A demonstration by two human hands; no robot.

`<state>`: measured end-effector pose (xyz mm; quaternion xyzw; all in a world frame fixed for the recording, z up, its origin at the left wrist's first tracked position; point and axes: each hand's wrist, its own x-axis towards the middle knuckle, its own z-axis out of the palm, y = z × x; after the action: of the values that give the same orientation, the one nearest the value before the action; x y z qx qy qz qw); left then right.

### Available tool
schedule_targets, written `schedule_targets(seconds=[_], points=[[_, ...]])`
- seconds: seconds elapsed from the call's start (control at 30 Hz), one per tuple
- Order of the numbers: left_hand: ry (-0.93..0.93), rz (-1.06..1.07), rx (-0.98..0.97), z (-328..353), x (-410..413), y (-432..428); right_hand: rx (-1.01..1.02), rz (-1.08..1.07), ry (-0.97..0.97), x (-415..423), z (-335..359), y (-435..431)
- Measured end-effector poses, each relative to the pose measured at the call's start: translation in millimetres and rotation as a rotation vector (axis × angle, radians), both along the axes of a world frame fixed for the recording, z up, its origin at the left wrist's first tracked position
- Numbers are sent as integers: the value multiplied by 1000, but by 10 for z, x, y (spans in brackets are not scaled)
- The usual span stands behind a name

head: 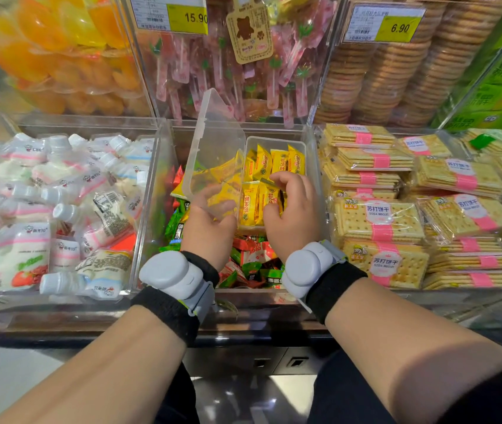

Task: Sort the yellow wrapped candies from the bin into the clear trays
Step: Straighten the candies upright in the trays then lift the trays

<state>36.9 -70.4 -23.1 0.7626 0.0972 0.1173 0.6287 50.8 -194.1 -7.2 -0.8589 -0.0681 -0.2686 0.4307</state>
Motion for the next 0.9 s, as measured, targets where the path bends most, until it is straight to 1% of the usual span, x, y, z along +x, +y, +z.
schedule_targets(seconds=[0.13,0.27,0.4,0.5,0.63,0.73,0.8,0.83,0.9], points=[[-4,60,67,29,20,105,46,17,-20,-19,14,0],[-8,111,-3,44,76,242,65,-1,-38,-12,21,-4],[-3,105,-33,60,101,320,113,-38,-42,9,18,-20],[-9,151,2,88,115,360,117,-49,-40,24,18,-38],[18,249,129,113,146,472,106,-46,-22,34,28,-46],[64,292,107,139,170,542,95,-42,9,34,29,-49],[56,299,43,153,170,551,65,-44,62,43,18,-52],[41,304,43,153,167,545,54,-48,90,49,12,-52],[17,332,145,143,158,523,43,-53,120,64,4,-54]])
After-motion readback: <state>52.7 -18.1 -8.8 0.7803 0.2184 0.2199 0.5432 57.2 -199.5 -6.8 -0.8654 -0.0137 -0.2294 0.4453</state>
